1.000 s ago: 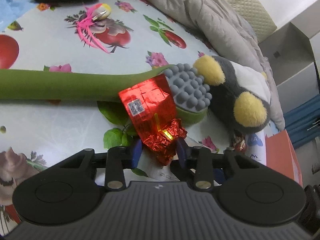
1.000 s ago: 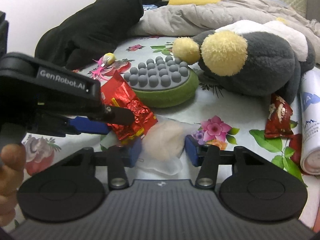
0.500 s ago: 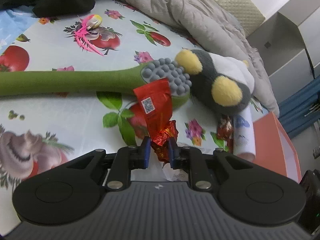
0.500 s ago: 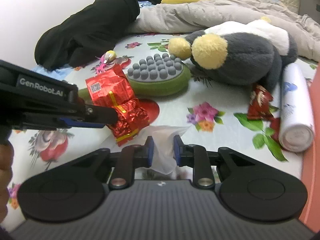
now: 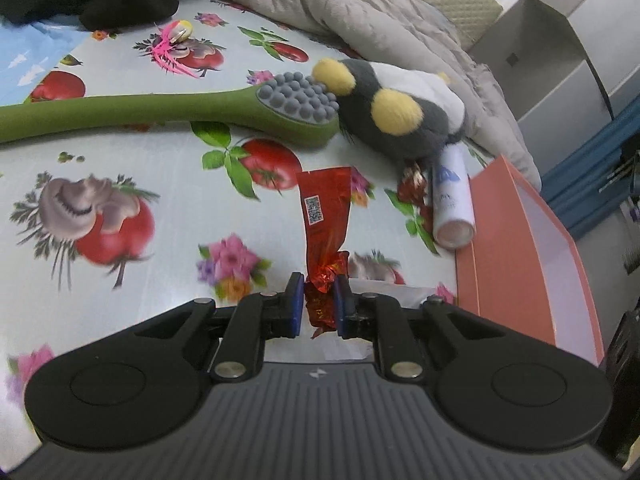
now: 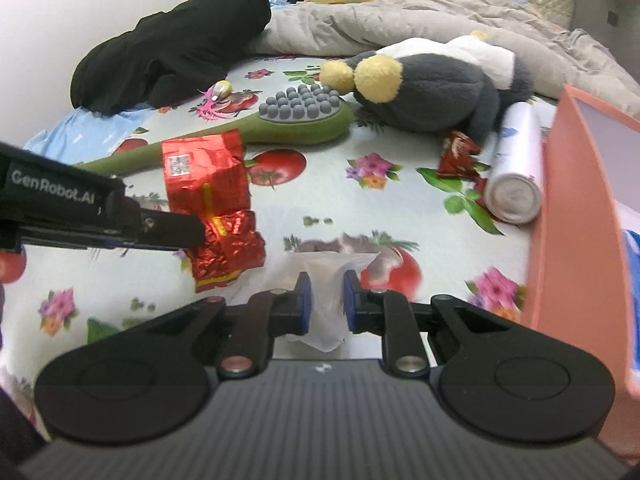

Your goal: Organize soft objects

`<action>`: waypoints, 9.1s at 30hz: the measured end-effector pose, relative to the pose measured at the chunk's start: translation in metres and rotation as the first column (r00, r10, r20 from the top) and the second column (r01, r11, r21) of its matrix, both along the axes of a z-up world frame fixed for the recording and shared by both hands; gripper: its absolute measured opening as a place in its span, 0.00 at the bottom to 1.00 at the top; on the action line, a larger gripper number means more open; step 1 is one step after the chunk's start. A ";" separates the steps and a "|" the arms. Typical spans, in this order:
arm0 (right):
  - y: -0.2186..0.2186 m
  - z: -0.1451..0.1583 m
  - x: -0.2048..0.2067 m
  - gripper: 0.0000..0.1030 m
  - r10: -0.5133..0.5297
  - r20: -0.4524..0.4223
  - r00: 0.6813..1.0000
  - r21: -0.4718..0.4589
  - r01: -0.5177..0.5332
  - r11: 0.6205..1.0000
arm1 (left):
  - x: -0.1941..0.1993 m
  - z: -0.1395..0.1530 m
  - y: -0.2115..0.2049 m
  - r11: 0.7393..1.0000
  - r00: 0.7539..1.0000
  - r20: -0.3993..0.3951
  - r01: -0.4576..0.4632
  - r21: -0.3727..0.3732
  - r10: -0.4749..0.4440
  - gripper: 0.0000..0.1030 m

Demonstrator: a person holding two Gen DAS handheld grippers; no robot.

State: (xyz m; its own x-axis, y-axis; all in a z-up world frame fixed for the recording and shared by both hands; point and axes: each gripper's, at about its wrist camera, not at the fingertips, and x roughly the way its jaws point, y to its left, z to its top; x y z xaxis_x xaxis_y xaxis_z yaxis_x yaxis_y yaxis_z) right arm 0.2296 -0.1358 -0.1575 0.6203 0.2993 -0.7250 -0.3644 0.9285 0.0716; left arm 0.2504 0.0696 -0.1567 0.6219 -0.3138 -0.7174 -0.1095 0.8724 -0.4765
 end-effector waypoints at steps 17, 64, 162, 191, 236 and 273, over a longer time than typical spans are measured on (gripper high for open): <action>-0.033 0.039 -0.061 0.19 -0.073 0.063 0.995 -0.005 0.073 0.997 | -0.075 0.030 -0.024 0.996 0.999 0.042 0.031 0.080 -0.034 0.18; -0.214 0.123 -0.111 0.19 -0.369 0.149 0.917 0.141 0.350 0.926 | -0.066 0.127 -0.231 0.925 0.927 0.117 0.335 0.178 -0.358 0.04; -0.281 0.111 -0.093 0.19 -0.446 0.077 0.892 0.194 0.425 0.884 | -0.049 0.138 -0.279 0.863 0.888 0.106 0.396 0.314 -0.447 0.61; -0.322 0.073 -0.050 0.50 -0.472 -0.065 0.879 0.198 0.475 0.857 | 0.042 0.104 -0.341 0.832 0.877 -0.057 0.471 0.294 -0.477 0.69; -0.189 0.141 -0.180 0.50 -0.335 0.101 0.937 0.244 0.303 0.921 | -0.151 0.180 -0.179 0.904 0.918 0.168 0.297 0.308 -0.359 0.69; -0.004 0.075 -0.158 0.50 -0.091 0.094 0.991 0.136 0.078 0.988 | -0.206 0.109 0.046 0.958 0.986 0.166 -0.036 0.286 -0.012 0.69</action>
State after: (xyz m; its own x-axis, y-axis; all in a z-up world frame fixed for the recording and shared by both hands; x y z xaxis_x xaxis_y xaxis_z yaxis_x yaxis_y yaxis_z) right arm 0.0713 -0.1395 -0.0823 0.7147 0.3315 -0.6159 -0.2964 0.9411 0.1626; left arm 0.0444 0.1158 -0.0481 0.7412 -0.1013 -0.6636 -0.0623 0.9739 -0.2183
